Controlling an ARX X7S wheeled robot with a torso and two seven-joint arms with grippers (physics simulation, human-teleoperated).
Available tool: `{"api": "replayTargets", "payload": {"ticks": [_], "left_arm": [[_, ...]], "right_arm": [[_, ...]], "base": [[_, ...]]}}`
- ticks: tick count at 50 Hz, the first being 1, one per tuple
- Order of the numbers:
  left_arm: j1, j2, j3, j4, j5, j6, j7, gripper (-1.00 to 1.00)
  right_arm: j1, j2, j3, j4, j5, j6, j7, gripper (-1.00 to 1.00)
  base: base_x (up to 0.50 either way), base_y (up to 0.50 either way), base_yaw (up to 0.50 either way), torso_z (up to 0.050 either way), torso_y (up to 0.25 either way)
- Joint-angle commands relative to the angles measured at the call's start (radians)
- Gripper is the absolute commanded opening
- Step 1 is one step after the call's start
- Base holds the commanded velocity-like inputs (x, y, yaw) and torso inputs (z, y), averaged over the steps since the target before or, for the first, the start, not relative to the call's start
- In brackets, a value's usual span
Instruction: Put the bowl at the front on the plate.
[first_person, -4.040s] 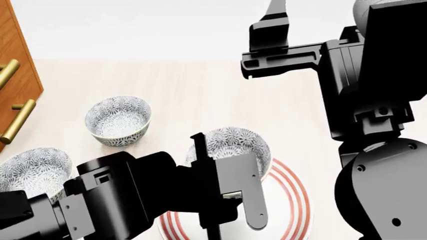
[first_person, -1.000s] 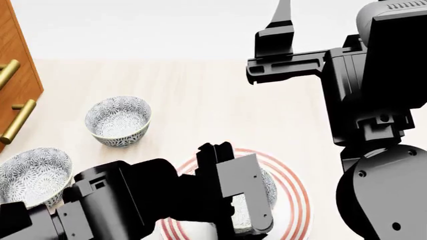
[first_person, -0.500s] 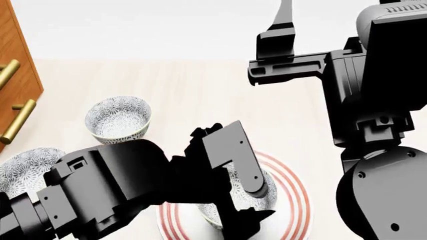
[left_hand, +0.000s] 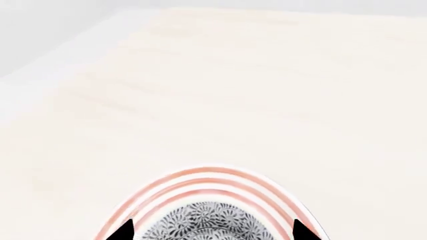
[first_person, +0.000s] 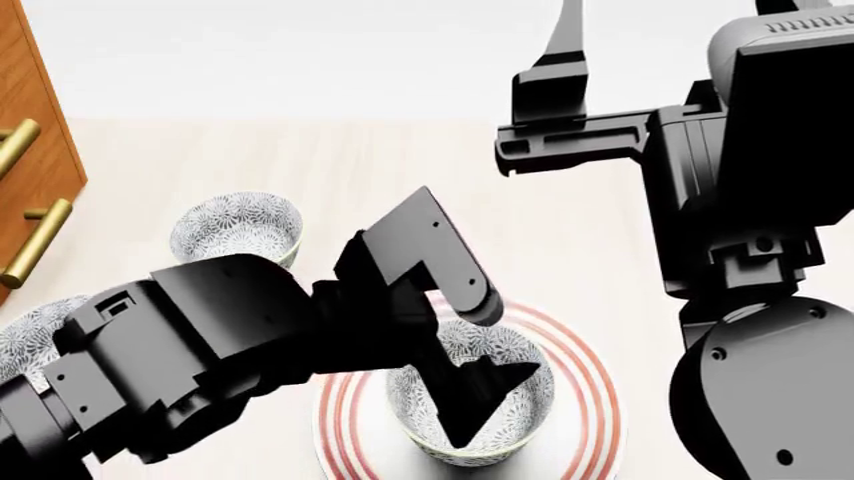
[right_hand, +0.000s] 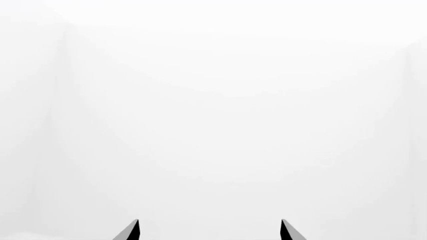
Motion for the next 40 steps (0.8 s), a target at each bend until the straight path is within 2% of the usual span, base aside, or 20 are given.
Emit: {"api": "replayTargets", "payload": {"ticks": [1, 13, 24, 40], "left_arm": [[0.005, -0.012, -0.040, -0.025, -0.029, 0.015, -0.015, 1.00], [0.002, -0.042, -0.073, 0.005, -0.041, 0.034, -0.072, 1.00], [-0.006, -0.022, -0.110, -0.098, -0.038, 0.083, -0.106, 1.00], [0.012, -0.041, -0.179, -0.116, -0.075, 0.136, -0.170, 1.00]], "right_arm": [[-0.002, 0.001, -0.007, 0.004, -0.005, -0.003, 0.001, 1.00], [0.004, 0.001, -0.010, 0.004, -0.004, -0.002, 0.002, 1.00], [0.002, 0.004, -0.005, 0.000, 0.000, -0.006, 0.004, 1.00], [-0.016, 0.010, -0.009, 0.005, -0.009, -0.019, 0.007, 1.00]], "base": [[0.00, 0.00, 0.00, 0.000, 0.000], [0.00, 0.00, 0.00, 0.000, 0.000], [0.00, 0.00, 0.00, 0.000, 0.000], [0.00, 0.00, 0.00, 0.000, 0.000]]}}
